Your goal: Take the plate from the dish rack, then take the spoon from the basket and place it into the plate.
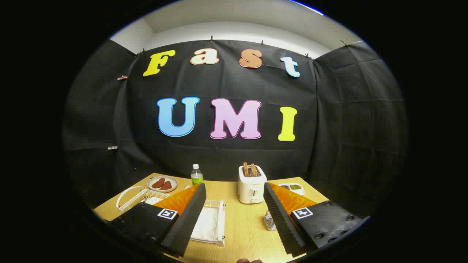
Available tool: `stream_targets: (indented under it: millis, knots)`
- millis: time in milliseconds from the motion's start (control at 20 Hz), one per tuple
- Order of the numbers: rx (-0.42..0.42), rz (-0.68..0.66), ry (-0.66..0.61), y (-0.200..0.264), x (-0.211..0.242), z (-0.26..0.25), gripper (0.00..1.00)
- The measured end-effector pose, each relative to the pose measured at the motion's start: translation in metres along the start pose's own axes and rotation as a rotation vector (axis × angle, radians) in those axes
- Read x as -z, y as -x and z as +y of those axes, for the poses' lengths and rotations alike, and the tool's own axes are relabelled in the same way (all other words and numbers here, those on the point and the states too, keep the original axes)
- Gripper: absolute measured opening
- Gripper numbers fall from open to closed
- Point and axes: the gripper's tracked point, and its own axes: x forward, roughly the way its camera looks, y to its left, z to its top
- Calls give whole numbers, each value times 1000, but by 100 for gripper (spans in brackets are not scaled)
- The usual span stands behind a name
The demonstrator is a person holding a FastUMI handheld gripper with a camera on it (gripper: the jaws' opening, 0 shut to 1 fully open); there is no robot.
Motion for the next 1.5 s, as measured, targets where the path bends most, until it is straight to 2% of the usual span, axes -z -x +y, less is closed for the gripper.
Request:
stream_targets:
  millis: [950, 1250, 1500]
  knots:
    - [-36, 58, 11, -7, 14, 4, 98]
    - [-82, 42, 13, -26, -3, 22, 97]
    - [-123, 204, -16, -52, 16, 47, 98]
